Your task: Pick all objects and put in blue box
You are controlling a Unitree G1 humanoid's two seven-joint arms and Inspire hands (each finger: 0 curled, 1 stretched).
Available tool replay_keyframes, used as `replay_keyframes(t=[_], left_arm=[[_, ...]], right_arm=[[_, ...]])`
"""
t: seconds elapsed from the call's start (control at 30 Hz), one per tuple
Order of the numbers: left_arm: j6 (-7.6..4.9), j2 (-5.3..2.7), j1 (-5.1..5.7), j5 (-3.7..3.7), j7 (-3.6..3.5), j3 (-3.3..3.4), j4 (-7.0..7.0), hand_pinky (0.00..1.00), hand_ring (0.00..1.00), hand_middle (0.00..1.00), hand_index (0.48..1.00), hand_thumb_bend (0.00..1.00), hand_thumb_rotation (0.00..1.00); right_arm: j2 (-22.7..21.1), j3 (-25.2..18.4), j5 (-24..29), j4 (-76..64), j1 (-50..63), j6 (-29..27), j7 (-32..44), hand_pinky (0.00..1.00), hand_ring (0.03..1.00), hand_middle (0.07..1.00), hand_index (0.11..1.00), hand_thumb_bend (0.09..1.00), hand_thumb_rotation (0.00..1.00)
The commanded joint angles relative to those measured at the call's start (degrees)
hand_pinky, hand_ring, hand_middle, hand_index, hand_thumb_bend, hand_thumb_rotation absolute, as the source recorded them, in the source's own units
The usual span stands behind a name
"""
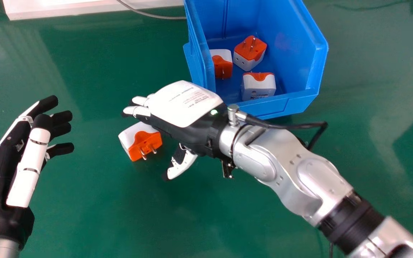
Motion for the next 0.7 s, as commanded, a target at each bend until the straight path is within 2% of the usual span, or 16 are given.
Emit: replay_keyframes(t=[0.0, 0.1, 0.3, 0.67], left_arm=[[-1.01, -0.19, 0.44, 0.2, 0.31, -0.02, -2.03, 0.71, 0.8, 0.79, 0.834, 0.52, 0.84], [-0.72, -0.36, 0.78, 0.25, 0.4, -0.36, -2.64, 0.7, 0.8, 0.79, 0.824, 0.53, 0.84], [0.04, -0.47, 1.11, 0.39, 0.5, -0.65, -3.64, 0.7, 0.79, 0.78, 0.819, 0.54, 0.84], [0.7, -0.29, 1.41, 0.18, 0.37, -0.29, -4.18, 0.7, 0.79, 0.78, 0.814, 0.57, 0.84]], right_arm=[[0.73, 0.38, -0.22, 0.87, -2.99, -0.38, -0.3, 0.78, 0.899, 0.926, 0.874, 0.524, 0.19], [1.13, 1.19, -0.71, 3.27, -4.8, 0.17, -0.61, 0.75, 0.883, 0.911, 0.854, 0.478, 0.17], [1.75, 2.59, -2.57, 5.93, -6.78, 0.68, -2.11, 0.72, 0.871, 0.902, 0.844, 0.465, 0.15], [4.9, 3.6, -2.63, 9.03, -9.31, 3.5, -0.94, 0.7, 0.857, 0.899, 0.832, 0.473, 0.16]])
